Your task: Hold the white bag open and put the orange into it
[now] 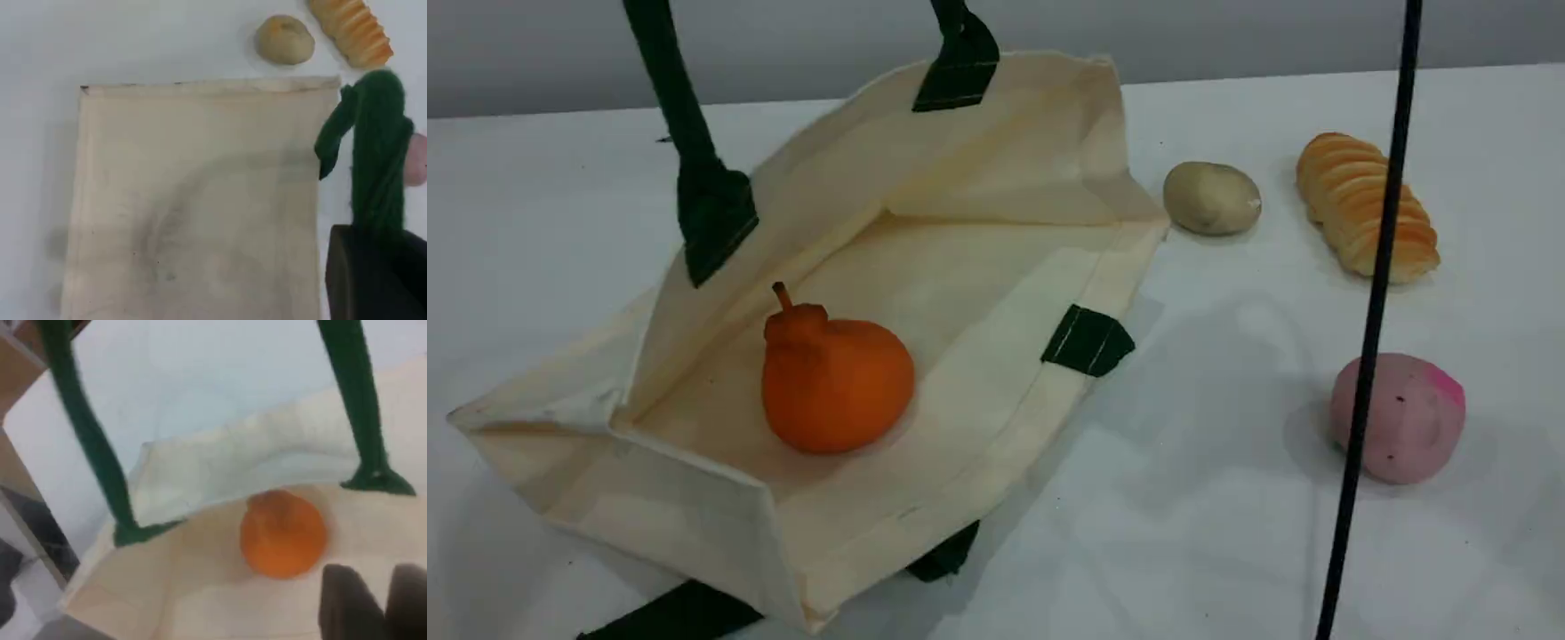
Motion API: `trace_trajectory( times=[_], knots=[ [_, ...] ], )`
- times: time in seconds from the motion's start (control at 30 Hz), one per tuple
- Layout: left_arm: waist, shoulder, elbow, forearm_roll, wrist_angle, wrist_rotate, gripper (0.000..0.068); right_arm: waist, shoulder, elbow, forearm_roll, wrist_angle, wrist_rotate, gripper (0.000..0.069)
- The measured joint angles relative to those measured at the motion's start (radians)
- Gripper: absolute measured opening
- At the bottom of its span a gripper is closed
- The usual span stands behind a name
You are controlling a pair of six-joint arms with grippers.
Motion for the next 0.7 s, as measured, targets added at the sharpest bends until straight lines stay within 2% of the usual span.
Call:
trace_trajectory(
  times=[0.13,0.33,0.47,0.6,0.7],
  knots=[
    [0.0,0.007,0.0,-0.003,0.011,0.0,0.0073,0.0,-0.058,0.0,-0.02,0.022,0.025,0.0111],
    [-0.012,0.007,0.0,-0.019,0.018,0.023,0.0097,0.0,-0.158,0.0,-0.135,0.021,0.131,0.0107],
    [-0.041,0.007,0.0,-0.021,0.025,0.05,0.0186,0.0,-0.219,0.0,-0.207,0.026,0.191,0.0107],
    [-0.043,0.011,0.001,-0.021,0.033,0.06,0.0315,0.0,-0.275,0.0,-0.27,0.054,0.24,0.0107],
    [-0.043,0.014,0.001,-0.019,0.082,0.059,0.0373,0.0,-0.323,0.0,-0.322,0.083,0.277,0.0107]
  ],
)
